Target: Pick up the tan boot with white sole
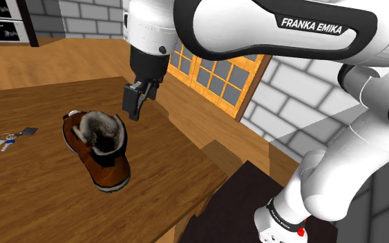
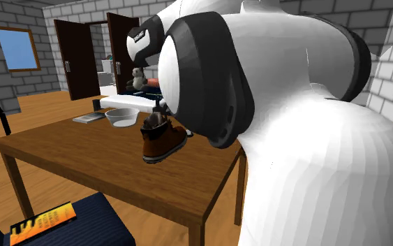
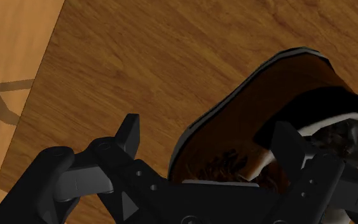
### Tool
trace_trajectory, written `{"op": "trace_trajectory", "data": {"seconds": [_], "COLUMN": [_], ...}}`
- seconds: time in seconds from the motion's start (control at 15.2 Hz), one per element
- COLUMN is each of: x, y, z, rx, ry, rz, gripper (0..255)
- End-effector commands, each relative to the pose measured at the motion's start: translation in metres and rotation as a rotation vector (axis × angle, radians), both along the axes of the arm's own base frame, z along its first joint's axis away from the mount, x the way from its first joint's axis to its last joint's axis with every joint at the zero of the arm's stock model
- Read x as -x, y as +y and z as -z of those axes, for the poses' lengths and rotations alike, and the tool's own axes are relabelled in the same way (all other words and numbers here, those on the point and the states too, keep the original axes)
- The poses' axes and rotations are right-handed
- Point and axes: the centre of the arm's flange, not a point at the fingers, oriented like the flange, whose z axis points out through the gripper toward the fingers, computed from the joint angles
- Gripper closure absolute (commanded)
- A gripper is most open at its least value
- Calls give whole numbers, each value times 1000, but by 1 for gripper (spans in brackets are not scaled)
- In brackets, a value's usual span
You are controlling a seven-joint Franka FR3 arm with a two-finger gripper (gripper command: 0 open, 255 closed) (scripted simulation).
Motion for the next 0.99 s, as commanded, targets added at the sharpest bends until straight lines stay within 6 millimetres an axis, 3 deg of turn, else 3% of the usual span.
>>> {"op": "trace_trajectory", "data": {"seconds": [0.0, 0.26, 0.73, 0.86, 0.92], "x": [-3, -6, -6, -6, -6], "y": [26, 67, 67, 67, 67], "z": [-2, -7, 33, 33, 33], "rx": [-5, -12, -12, -12, -12], "ry": [-12, -33, -33, -33, -33], "rz": [-25, -69, -69, -69, -69], "gripper": [0, 0, 0, 0, 255]}}
